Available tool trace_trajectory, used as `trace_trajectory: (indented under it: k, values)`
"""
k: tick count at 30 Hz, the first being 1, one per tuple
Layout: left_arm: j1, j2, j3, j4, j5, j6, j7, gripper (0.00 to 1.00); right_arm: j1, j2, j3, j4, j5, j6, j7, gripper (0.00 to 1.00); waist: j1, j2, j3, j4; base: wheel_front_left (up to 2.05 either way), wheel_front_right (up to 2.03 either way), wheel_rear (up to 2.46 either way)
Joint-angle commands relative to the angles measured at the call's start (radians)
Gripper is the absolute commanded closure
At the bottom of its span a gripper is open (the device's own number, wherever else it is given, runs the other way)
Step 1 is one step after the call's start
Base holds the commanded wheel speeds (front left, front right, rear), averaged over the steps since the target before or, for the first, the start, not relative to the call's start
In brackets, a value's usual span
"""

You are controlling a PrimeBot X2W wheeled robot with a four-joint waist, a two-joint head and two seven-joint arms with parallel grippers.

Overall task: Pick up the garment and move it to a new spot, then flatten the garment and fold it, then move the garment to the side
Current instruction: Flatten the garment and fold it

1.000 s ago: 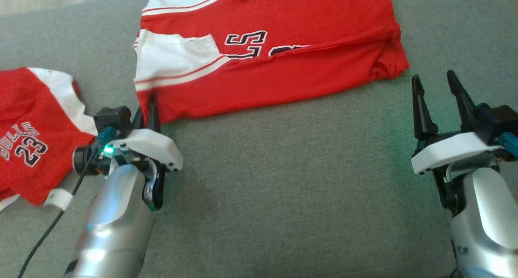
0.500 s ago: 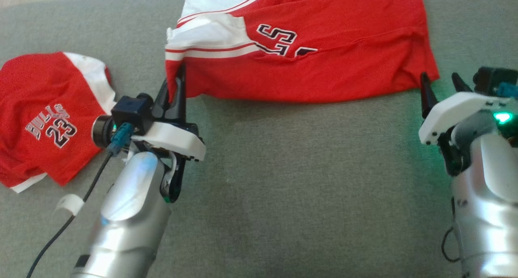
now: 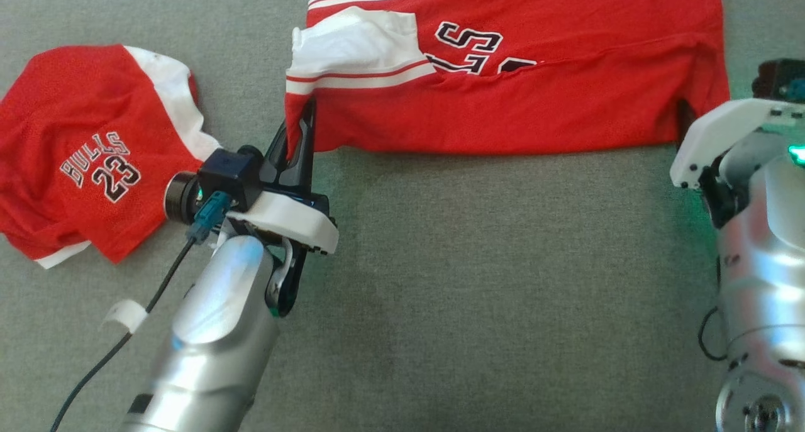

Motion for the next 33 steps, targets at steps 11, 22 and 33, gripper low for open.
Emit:
trace_trajectory:
  k: [11,22,33]
  values:
    - [-0.016,0.041,0.035,0.028,-0.019,0.014,-0.012,1.00,-0.048,-0.064,0.104,0.120,0.023,-0.001,-0.025,1.00,-0.0001,0.0000,-0.065,-0.011,0.00,0.00,0.00]
    - [0.080,0.064,0.035,0.072,-0.053,0.016,0.025,1.00,0.000,-0.166,0.281,0.215,0.210,-0.001,0.036,1.00,-0.0001,0.0000,-0.220,-0.053,0.00,0.00,0.00]
    - [0.241,0.075,-0.009,0.008,-0.082,0.000,0.124,1.00,0.190,-0.226,0.457,0.108,0.471,-0.001,0.161,1.00,-0.0001,0.0000,-0.339,-0.069,0.00,0.00,0.00]
